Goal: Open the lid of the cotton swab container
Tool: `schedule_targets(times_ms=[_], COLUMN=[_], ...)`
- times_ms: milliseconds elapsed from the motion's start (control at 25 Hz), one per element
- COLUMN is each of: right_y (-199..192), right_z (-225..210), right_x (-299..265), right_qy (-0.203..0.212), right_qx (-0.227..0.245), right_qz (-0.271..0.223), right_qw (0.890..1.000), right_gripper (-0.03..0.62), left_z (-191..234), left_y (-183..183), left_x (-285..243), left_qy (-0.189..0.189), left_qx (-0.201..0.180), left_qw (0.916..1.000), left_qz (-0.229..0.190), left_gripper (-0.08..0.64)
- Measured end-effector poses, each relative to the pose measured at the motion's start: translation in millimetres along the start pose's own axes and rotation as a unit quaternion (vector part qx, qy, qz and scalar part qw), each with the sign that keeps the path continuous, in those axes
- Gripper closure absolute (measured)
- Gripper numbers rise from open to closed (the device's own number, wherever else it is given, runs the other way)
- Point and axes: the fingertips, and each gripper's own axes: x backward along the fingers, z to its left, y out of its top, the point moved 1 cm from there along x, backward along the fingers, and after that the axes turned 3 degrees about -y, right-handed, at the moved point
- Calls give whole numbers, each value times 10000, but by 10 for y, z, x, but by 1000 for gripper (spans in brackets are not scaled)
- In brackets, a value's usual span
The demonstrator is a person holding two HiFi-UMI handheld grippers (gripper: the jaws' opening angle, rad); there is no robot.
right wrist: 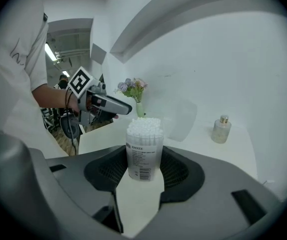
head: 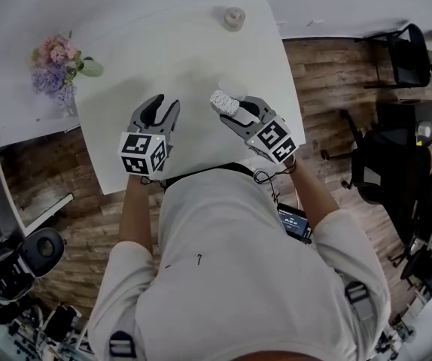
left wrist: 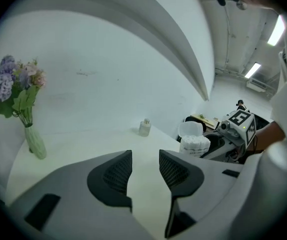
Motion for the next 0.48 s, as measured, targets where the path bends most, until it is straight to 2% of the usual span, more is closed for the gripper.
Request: schedule_targets(times_ms=[240,480], right_y=[18,67], right_z=[-79,-90], right_x=[-48,-143], right_qy=[-189,-285], right_qx=[-232,-254], right_qz=[-85,-80], right_qw=[9995,9992], right_gripper=[399,399], left_z=[39,29], left_y=[-219,-391], left_x=[4,25], left_qy=[512,705], left_qx=[153,311], left_qw=[9985,9969], left_qz=[79,176], left_gripper=[420,443])
